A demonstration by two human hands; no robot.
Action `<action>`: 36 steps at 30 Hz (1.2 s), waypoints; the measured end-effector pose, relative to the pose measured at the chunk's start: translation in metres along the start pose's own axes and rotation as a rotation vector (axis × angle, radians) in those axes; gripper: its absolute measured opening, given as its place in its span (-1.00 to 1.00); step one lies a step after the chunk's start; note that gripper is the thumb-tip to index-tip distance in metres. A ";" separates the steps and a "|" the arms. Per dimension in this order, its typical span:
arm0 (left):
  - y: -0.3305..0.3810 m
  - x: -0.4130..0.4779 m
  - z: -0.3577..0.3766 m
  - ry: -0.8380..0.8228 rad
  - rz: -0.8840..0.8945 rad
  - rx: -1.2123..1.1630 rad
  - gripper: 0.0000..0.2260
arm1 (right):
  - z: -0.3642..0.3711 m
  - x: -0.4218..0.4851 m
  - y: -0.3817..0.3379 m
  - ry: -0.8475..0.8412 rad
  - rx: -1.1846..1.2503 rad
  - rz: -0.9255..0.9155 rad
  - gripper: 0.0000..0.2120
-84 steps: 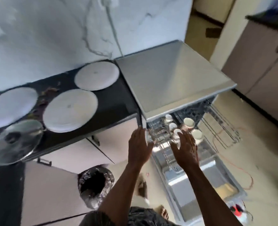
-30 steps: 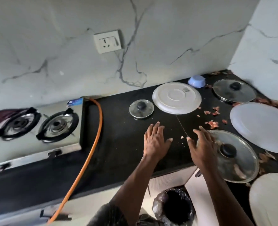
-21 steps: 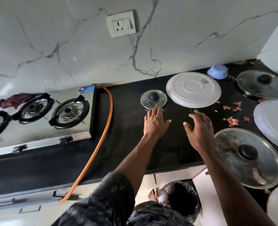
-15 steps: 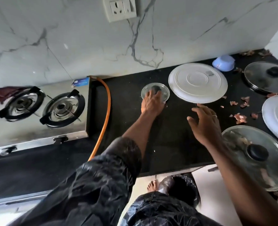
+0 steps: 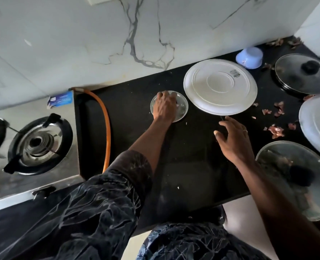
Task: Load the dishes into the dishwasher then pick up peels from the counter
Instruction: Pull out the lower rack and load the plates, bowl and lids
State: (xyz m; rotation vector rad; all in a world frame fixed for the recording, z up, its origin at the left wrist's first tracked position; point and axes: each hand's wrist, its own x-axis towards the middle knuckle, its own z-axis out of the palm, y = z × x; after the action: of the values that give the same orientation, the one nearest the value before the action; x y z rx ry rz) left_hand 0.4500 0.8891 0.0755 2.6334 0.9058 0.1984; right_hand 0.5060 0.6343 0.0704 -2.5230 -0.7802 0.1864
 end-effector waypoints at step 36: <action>0.186 0.151 0.039 0.018 0.174 -0.016 -0.71 | -0.078 0.370 0.115 -0.003 -0.148 0.081 -0.49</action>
State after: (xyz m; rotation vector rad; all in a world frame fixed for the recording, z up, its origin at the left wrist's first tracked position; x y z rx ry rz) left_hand 0.6839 0.8348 0.1108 2.6998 0.6774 0.2721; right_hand 0.8898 0.7277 0.0866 -2.6965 -0.7169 0.1658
